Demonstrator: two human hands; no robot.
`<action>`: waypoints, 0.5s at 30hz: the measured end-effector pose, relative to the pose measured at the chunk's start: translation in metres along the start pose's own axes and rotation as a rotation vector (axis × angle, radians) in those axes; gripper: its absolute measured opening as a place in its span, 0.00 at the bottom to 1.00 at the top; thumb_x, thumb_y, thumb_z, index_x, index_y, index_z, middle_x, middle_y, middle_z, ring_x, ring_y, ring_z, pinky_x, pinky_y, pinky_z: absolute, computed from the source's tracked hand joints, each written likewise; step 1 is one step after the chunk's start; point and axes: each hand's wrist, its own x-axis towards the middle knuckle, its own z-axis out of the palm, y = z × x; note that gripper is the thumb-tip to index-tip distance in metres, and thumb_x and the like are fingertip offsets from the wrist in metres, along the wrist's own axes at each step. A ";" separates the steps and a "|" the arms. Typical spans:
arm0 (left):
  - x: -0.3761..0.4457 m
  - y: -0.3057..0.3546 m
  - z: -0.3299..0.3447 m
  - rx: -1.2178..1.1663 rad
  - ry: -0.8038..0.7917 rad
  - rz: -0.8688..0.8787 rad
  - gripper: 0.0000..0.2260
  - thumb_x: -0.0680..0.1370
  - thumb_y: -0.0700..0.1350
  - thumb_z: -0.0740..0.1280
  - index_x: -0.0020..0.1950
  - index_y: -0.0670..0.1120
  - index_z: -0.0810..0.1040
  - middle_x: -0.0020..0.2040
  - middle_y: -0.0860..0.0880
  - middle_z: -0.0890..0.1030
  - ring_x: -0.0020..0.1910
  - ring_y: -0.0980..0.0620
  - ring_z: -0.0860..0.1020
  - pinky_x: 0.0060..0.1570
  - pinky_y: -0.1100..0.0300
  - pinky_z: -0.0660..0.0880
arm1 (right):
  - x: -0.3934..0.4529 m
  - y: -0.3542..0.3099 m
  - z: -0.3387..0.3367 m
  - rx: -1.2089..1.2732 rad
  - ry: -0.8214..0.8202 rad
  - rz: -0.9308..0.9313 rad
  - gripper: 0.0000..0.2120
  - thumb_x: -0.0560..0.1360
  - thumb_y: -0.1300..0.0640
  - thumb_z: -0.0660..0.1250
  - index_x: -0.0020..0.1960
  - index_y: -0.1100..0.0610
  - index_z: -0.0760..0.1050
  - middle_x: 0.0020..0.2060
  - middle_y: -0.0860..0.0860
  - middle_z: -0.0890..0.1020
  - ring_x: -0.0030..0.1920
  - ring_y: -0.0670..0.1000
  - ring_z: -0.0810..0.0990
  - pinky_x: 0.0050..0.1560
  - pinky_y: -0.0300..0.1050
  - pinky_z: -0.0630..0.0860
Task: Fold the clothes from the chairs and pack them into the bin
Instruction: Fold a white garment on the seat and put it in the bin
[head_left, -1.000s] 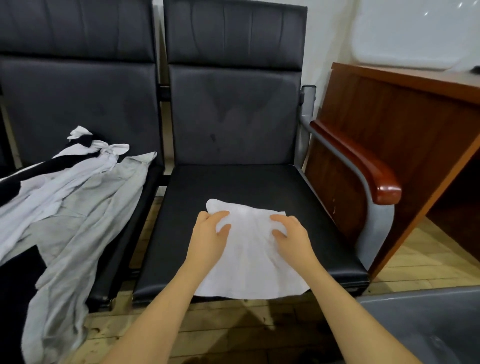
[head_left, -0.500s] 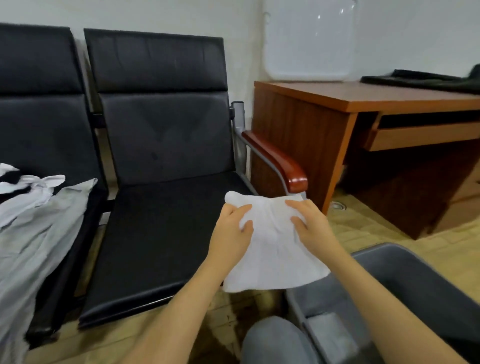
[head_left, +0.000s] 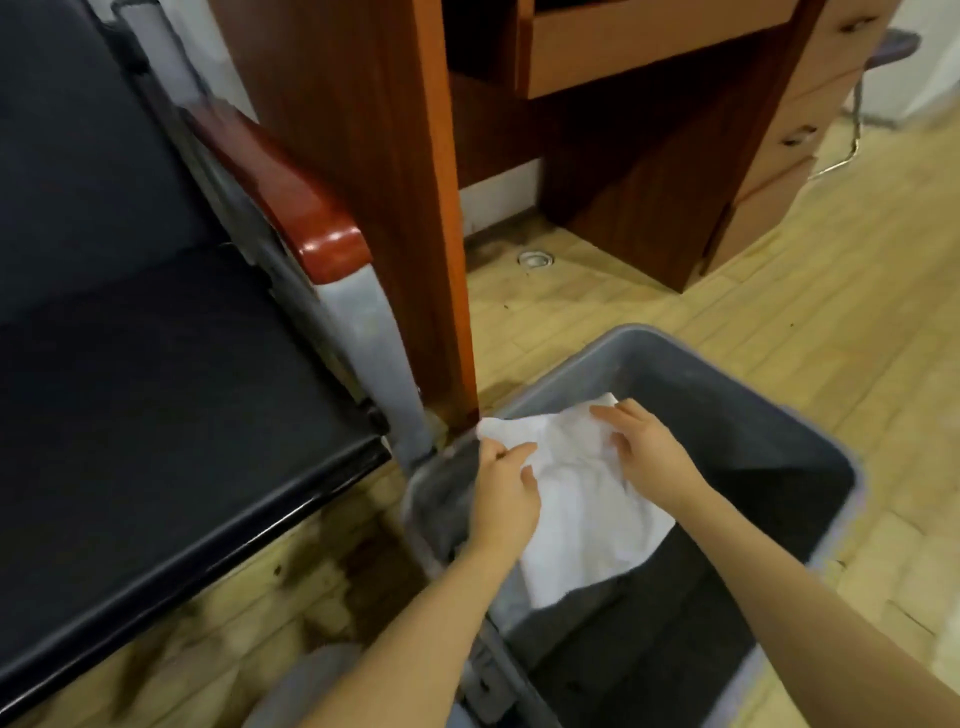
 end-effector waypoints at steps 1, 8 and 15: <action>0.005 -0.005 0.017 -0.022 -0.030 -0.042 0.16 0.82 0.42 0.57 0.69 0.47 0.70 0.71 0.51 0.64 0.54 0.61 0.70 0.50 0.80 0.59 | 0.003 0.015 0.008 -0.052 -0.034 0.018 0.22 0.79 0.61 0.59 0.72 0.49 0.64 0.66 0.49 0.68 0.59 0.52 0.71 0.53 0.45 0.76; 0.037 -0.033 0.126 -0.045 -0.149 -0.143 0.16 0.81 0.41 0.58 0.69 0.47 0.69 0.73 0.48 0.59 0.66 0.50 0.69 0.63 0.62 0.69 | 0.040 0.105 0.047 -0.337 -0.205 0.141 0.29 0.78 0.64 0.57 0.75 0.48 0.57 0.71 0.47 0.62 0.57 0.52 0.67 0.38 0.40 0.69; 0.065 -0.069 0.174 0.334 -0.488 -0.206 0.29 0.81 0.53 0.57 0.78 0.53 0.44 0.77 0.47 0.43 0.75 0.41 0.52 0.71 0.48 0.59 | 0.057 0.150 0.082 -0.482 -0.240 0.265 0.31 0.82 0.57 0.54 0.77 0.43 0.42 0.77 0.47 0.44 0.74 0.61 0.51 0.70 0.56 0.61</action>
